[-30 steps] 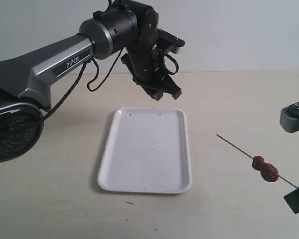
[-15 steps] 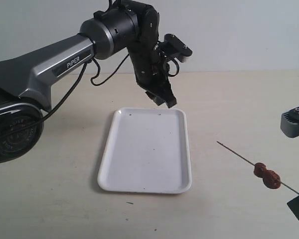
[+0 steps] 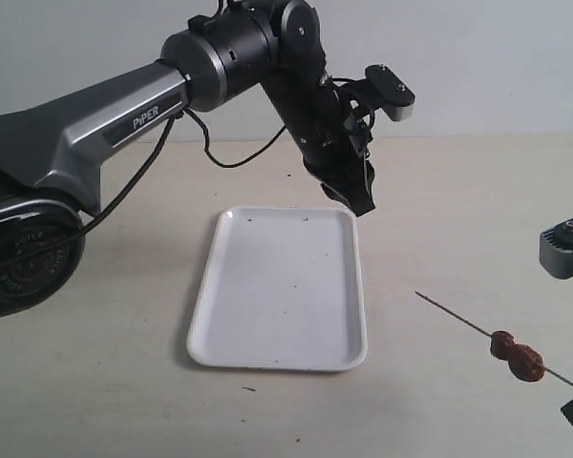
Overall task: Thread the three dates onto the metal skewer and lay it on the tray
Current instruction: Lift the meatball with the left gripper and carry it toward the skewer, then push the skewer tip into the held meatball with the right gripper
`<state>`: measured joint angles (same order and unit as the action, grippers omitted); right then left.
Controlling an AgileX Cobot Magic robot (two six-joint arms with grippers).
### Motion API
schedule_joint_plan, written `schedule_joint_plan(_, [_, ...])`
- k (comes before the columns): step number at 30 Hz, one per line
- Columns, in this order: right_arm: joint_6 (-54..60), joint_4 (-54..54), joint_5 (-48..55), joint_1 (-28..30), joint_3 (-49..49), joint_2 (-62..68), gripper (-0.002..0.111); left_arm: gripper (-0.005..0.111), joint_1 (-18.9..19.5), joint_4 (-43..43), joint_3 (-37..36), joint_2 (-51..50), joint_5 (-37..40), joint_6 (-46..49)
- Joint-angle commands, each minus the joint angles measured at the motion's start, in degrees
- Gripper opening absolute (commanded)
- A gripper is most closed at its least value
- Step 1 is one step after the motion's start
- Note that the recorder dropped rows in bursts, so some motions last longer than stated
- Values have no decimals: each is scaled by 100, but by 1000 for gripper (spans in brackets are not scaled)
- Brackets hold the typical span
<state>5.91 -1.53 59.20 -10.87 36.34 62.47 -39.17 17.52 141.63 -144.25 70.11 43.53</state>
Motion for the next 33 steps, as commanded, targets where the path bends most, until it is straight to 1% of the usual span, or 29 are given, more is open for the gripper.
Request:
schedule_joint_plan(1, [46,55,-77,19,-7,-45,0,30,-7,291,-65,377,-15,314])
schedule_joint_plan(3, [46,55,-116,19,-7,-45,0,30,-7,373,-269,554,-15,478])
schedule_joint_plan(5, [46,55,-132,19,-7,-45,0,30,-7,449,-646,762,-15,759])
schedule_joint_plan(13, [46,77,-143,19,-7,-45,0,30,-7,692,-2927,1662,-15,2808])
schedule_joint_plan(15, [84,-46,-143,19,-7,-45,0,30,-7,647,-3411,1838,-15,3322])
schedule_joint_plan(17, [367,-332,-129,19,-7,-45,0,30,-7,477,-3732,1984,-15,3722])
schedule_joint_plan(19, [670,-665,-98,19,-7,-45,0,30,-7,189,-3873,2058,-15,3934])
schedule_joint_plan(21, [891,-934,-98,19,-7,-45,0,30,-7,1,-3901,2092,-15,3934])
schedule_joint_plan(23, [952,-1067,-108,19,-7,-45,0,30,-7,-25,-3901,2117,-15,4129])
schedule_joint_plan(28, [1172,-1318,-96,19,-7,-45,0,30,-7,-23,-3901,2179,-15,5181])
schedule_joint_plan(33, [1448,-1762,-107,19,-7,-45,0,30,-7,-23,-3901,2189,-15,5542])
